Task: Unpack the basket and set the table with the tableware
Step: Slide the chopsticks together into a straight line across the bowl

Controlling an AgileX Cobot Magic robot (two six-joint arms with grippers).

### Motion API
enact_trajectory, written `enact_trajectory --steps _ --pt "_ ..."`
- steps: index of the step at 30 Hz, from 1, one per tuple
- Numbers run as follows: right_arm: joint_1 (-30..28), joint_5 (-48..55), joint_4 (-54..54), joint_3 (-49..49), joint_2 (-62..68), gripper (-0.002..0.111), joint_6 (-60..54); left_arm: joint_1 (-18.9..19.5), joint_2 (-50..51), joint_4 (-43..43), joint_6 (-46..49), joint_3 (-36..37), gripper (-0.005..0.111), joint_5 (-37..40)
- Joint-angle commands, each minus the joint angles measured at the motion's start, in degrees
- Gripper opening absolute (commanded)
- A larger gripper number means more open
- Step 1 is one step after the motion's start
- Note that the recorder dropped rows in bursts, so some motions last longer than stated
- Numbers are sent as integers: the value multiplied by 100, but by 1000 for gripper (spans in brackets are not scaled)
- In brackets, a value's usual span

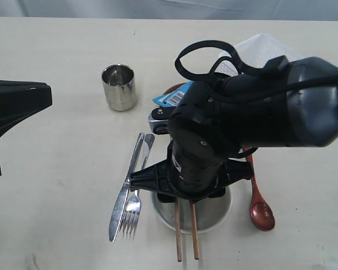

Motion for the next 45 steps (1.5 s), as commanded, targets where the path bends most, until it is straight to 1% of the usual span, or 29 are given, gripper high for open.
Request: enact_trajectory --steps 1,11,16,24,29,32,42,45 --pt "-5 -35 -33 -36 5 49 70 -40 -36 -28 -24 -27 0 -13" --pt "-5 -35 -33 -36 5 49 68 -40 -36 -28 -24 -27 0 0" --pt "-5 -35 -48 -36 5 35 68 -40 -36 -28 -24 -27 0 0" --pt "-5 -23 -57 -36 5 32 149 -40 -36 -28 -24 -27 0 0" --pt "-5 -23 -90 -36 5 13 175 -40 -36 -28 -24 -27 0 0" --pt "-5 -23 -90 -36 5 6 175 -40 -36 -28 -24 -27 0 0" --pt "-5 -33 -111 -36 -5 6 395 -40 -36 -28 -24 -27 0 0" --pt "-5 -33 -218 -36 -29 6 637 -40 -36 -28 -24 -27 0 0"
